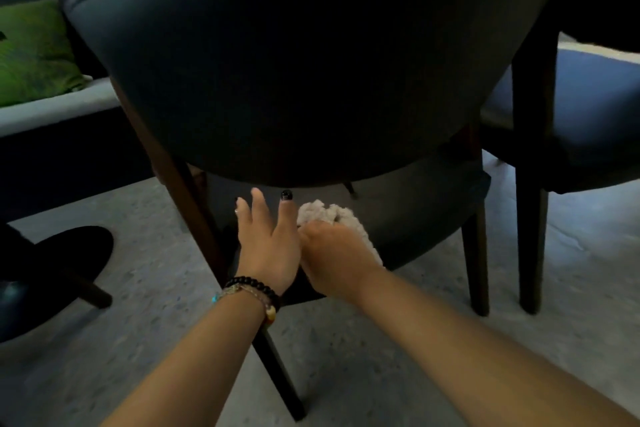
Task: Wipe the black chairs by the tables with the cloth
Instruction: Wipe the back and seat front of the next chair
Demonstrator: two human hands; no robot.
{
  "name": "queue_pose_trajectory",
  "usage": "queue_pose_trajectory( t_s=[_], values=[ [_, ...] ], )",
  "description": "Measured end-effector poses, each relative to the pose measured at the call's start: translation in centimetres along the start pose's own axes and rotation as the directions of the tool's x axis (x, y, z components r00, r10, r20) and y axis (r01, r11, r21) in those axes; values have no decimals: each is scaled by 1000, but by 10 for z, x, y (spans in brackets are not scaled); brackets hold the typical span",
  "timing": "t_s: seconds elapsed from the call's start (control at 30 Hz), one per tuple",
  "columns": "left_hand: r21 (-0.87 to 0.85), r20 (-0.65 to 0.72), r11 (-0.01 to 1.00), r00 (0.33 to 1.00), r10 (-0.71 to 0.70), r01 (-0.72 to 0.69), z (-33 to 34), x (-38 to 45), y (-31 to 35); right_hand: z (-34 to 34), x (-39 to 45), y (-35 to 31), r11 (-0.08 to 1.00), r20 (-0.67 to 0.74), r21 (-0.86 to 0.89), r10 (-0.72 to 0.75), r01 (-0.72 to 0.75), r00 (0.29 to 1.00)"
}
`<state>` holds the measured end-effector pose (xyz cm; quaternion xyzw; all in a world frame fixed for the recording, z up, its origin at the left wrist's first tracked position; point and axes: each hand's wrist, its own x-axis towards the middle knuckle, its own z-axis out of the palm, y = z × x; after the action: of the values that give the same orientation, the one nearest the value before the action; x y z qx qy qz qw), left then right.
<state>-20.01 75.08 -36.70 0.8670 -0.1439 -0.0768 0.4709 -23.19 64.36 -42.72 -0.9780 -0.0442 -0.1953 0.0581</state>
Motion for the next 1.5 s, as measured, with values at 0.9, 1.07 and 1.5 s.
queue_pose_trajectory(
  t_s=[0.9, 1.07, 1.5],
  values=[
    [710, 469, 369, 794, 387, -600, 31, 33, -61, -22, -73, 110, 698, 142, 434, 571, -569, 809],
    [607, 439, 423, 728, 527, -673, 67, 29, -26, -52, -65, 132, 498, 172, 650, 639, -574, 749],
    [601, 492, 309, 646, 584, -737, 223, 67, 67, -87, -118, 291, 298, -1, 852, 824, -431, 567]
  ],
)
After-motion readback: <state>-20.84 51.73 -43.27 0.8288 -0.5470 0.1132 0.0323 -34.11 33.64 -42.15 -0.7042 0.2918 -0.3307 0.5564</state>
